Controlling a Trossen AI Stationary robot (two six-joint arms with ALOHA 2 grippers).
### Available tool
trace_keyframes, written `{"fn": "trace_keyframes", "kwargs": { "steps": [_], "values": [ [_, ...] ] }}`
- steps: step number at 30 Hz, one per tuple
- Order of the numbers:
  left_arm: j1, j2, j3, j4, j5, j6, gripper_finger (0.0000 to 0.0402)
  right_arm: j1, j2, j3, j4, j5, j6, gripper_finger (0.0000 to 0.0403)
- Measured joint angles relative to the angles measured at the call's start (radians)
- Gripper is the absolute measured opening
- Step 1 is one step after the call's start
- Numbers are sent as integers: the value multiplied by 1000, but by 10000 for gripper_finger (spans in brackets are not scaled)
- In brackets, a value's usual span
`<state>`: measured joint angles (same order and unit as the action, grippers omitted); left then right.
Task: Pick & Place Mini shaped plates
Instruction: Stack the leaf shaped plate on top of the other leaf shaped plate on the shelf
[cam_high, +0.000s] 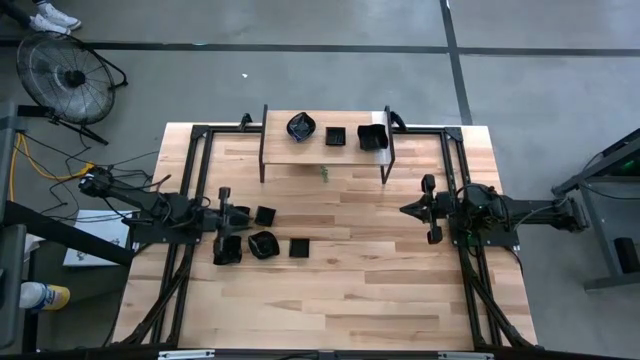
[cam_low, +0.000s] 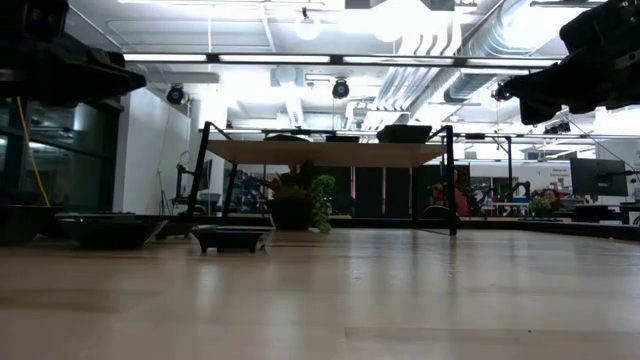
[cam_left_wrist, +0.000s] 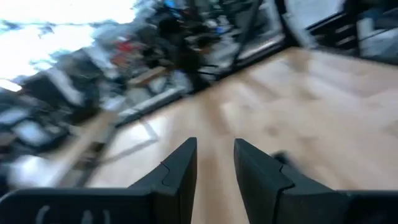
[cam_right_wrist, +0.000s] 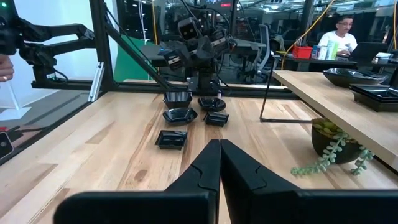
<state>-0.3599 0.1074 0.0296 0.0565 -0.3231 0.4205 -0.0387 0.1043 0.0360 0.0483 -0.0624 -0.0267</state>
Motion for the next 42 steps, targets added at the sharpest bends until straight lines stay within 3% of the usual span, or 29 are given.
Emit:
{"fn": "trace_keyframes", "kwargs": {
  "steps": [7,12,15,20,25,34,38,42],
  "values": [
    [0,0,1,123,-268,111,103,0,0,0,0,0,0,9],
    [0,0,1,120,-469,134,116,0,0,0,0,0,0,3],
    [0,0,2,120,-523,142,137,0,0,0,0,0,0,3],
    [0,10,61,62,-524,152,165,0,0,0,0,-1,0,8],
    [0,71,195,-105,-555,151,166,0,0,0,0,0,0,7],
    [6,292,426,-466,-657,-92,165,0,0,0,0,0,0,4],
    [82,366,536,-658,-604,-277,165,0,0,0,0,-1,0,9],
    [228,418,605,-773,-491,-349,165,0,0,0,0,0,0,7]
  ]
}}
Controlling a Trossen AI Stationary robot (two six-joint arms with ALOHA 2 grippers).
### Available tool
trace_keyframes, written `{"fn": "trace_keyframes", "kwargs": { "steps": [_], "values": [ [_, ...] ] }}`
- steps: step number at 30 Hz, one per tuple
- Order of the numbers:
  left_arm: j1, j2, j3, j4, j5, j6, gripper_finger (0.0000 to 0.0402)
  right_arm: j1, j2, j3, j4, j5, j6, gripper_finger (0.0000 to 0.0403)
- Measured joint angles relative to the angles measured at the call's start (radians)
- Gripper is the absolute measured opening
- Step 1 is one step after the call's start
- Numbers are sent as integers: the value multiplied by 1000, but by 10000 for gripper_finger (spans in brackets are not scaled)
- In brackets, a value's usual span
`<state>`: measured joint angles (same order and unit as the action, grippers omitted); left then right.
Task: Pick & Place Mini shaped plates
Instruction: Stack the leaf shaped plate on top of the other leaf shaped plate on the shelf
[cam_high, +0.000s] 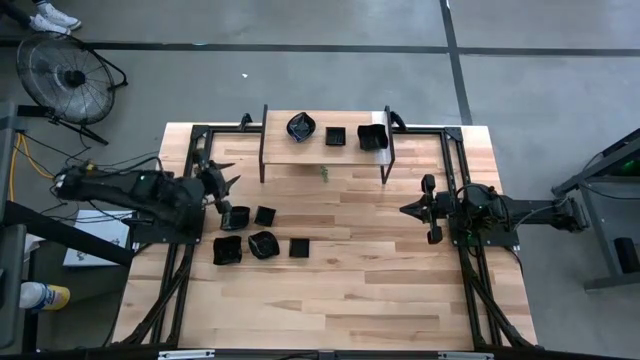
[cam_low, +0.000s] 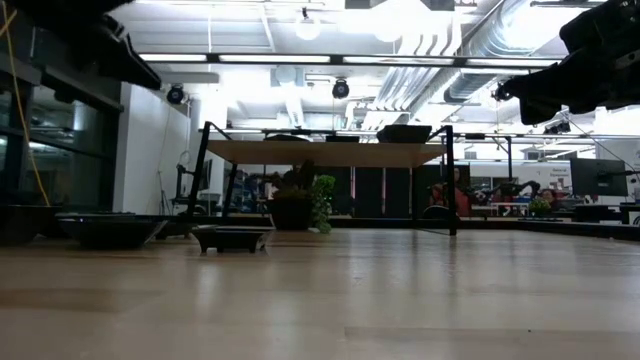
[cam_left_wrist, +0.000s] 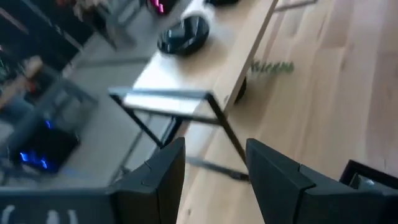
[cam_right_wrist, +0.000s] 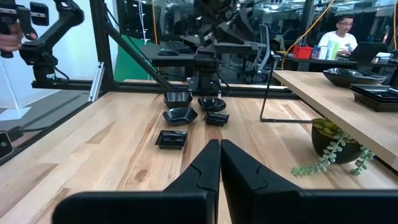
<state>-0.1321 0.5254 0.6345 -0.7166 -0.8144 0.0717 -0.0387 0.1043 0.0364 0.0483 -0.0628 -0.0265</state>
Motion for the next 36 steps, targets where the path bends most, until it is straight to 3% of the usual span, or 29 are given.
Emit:
{"fn": "trace_keyframes", "kwargs": {
  "steps": [7,15,19,23,30,36],
  "values": [
    [333,66,22,10,362,91,165,0,0,0,0,0,0,3],
    [720,175,22,-18,842,190,165,0,0,0,0,0,0,9],
    [863,268,22,-75,1014,213,165,0,0,0,0,0,0,5],
    [933,392,22,-97,1103,236,165,0,0,0,0,0,0,3],
    [944,615,22,-140,1215,262,165,0,0,0,0,0,0,9],
    [944,724,23,-172,1228,310,165,0,0,0,0,0,0,5]
  ]
}}
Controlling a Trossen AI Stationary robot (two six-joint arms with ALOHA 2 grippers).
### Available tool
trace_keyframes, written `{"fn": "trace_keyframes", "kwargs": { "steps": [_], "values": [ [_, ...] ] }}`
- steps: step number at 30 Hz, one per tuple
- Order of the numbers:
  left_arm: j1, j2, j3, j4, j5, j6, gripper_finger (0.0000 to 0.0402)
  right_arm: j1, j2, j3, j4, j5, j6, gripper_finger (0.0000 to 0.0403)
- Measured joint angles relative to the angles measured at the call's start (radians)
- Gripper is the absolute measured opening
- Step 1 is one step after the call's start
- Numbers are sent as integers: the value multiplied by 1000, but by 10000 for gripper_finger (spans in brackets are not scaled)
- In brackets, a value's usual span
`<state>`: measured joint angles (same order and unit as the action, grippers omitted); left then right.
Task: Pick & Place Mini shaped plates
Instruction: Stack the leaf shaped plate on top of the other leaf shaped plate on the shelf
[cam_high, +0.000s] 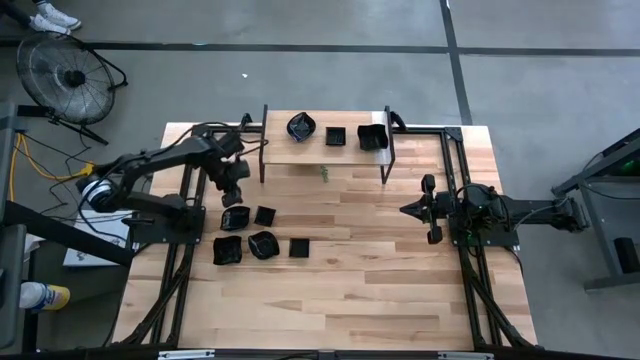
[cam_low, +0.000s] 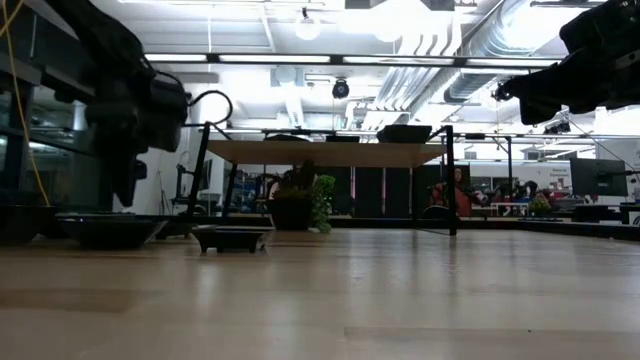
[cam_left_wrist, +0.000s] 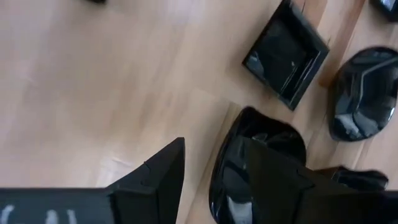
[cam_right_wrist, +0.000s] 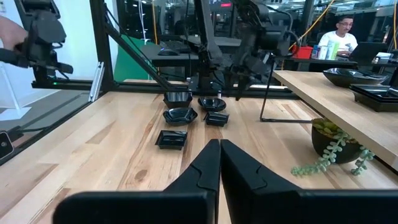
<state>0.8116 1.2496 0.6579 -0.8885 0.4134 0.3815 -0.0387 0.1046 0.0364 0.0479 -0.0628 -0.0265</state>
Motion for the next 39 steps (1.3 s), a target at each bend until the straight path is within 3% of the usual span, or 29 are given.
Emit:
{"fn": "trace_keyframes", "kwargs": {
  "steps": [6,15,27,35,39],
  "values": [
    [-1,12,0,-53,27,39,165,0,0,0,0,0,0,7],
    [-7,12,-4,-87,-86,-32,165,0,0,0,0,0,0,9],
    [-156,12,-35,-88,-177,-200,165,0,0,0,0,0,0,7],
    [-264,12,-35,-167,-284,-335,165,0,0,0,0,0,0,9],
    [-286,11,-35,-190,-290,-376,165,0,0,0,0,0,0,8]
  ]
}}
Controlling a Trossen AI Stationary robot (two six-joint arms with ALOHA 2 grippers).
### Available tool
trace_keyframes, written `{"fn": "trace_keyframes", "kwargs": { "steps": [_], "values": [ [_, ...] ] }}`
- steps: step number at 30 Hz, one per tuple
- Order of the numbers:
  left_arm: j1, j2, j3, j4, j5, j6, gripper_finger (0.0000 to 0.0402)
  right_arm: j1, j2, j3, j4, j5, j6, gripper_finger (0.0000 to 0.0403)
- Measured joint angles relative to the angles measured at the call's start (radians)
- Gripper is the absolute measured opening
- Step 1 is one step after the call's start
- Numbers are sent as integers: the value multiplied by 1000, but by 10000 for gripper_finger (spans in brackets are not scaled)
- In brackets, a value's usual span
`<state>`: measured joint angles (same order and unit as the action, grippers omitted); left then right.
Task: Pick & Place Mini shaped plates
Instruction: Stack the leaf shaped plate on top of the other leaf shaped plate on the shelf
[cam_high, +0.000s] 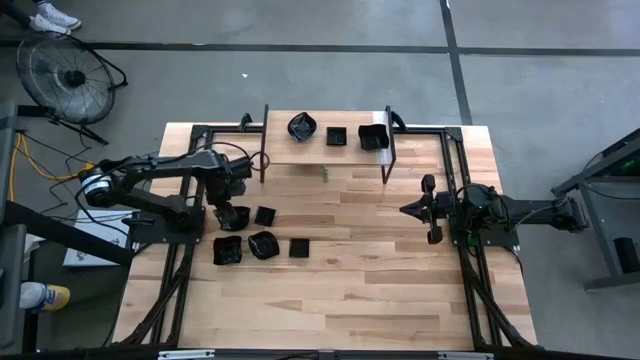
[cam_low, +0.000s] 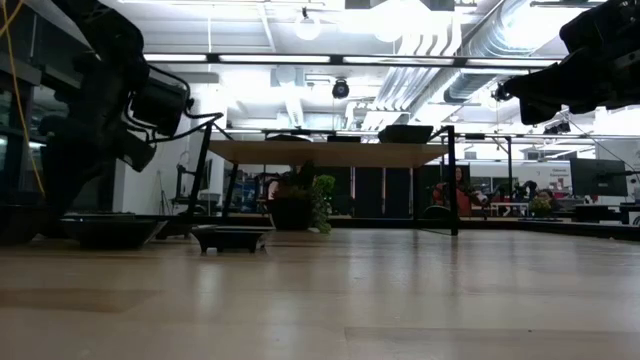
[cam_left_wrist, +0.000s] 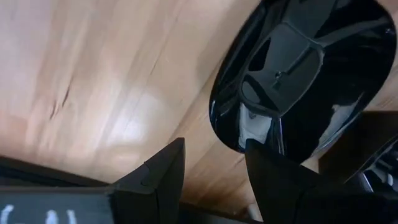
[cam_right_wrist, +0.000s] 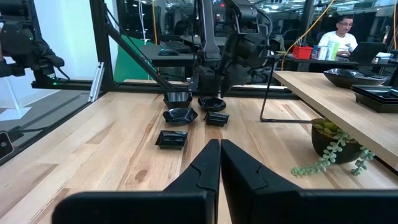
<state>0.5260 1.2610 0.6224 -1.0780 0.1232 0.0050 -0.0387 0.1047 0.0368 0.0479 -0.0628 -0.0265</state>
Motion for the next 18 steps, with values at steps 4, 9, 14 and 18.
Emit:
{"fn": "trace_keyframes", "kwargs": {
  "steps": [4,9,14,18],
  "values": [
    [-20,-1,-14,5,5,-43,165,0,0,0,0,0,0,4],
    [-44,-1,-50,10,31,-121,165,0,0,0,0,0,0,3],
    [-44,-1,-71,34,51,-161,165,0,0,0,0,0,0,8],
    [-43,-2,-71,39,54,-163,165,0,0,0,0,0,0,6]
  ]
}}
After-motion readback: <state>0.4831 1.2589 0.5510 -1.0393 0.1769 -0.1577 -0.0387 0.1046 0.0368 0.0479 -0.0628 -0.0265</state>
